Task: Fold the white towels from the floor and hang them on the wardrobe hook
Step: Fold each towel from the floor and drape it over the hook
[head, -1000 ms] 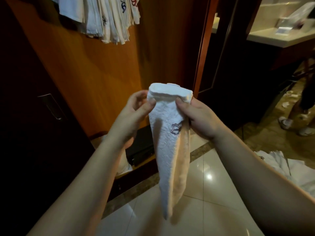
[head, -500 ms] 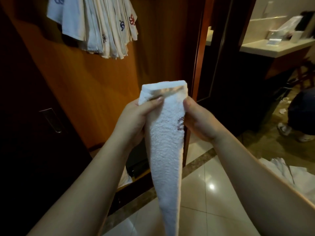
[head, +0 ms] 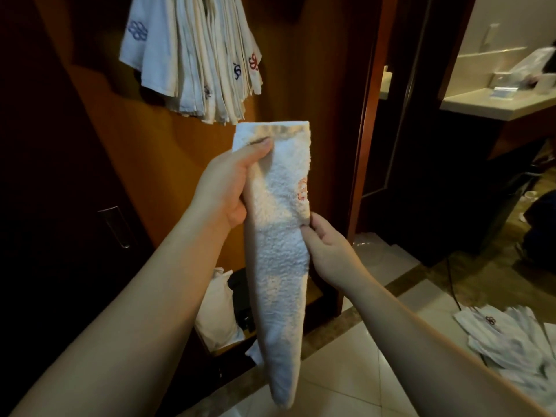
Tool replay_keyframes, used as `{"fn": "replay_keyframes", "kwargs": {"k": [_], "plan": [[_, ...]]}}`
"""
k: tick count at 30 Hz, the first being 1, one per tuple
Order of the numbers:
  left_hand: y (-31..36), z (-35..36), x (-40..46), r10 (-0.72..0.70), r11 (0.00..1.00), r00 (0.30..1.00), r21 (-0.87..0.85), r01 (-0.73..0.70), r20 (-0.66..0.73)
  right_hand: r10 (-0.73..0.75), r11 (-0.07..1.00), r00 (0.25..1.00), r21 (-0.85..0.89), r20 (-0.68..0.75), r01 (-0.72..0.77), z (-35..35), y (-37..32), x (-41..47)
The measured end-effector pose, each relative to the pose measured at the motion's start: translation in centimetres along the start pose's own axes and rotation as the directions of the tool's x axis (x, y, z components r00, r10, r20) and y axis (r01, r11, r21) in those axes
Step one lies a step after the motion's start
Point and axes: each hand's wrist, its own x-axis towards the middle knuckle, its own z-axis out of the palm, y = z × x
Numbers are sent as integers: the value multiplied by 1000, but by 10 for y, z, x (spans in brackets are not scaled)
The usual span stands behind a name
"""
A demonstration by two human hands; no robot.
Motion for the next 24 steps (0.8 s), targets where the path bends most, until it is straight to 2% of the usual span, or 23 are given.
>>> {"fn": "replay_keyframes", "kwargs": {"k": [6,12,14,15,17,18,20,22,24], "plan": [[31,9,13,-7,998,999,-63,9,32,-96,994,966,30,-240,106,5,-4,17],[53,16,27,3,989,997,-150,8,72,-146,989,967,-4,-208,148,-16,-24,35],[59,18,29,13,987,996,-162,1,90,-164,986,978,-5,-132,165,-27,-31,39],[62,19,31,18,986,995,-168,0,101,-139,989,988,50,-64,143,-33,-33,42],[64,24,32,18,985,992,-175,4,122,11,972,988,231,156,-47,-46,-33,49],[65,26,33,13,984,991,-177,10,130,83,956,956,247,280,-156,-52,-31,50],[66,31,36,0,983,991,-181,24,132,171,952,877,153,449,-264,-62,-23,52],[66,35,40,-12,983,993,-179,33,120,210,956,844,78,493,-284,-65,-14,50],[67,36,45,-28,986,994,-160,44,106,206,956,842,84,498,-283,-65,-7,49]]}}
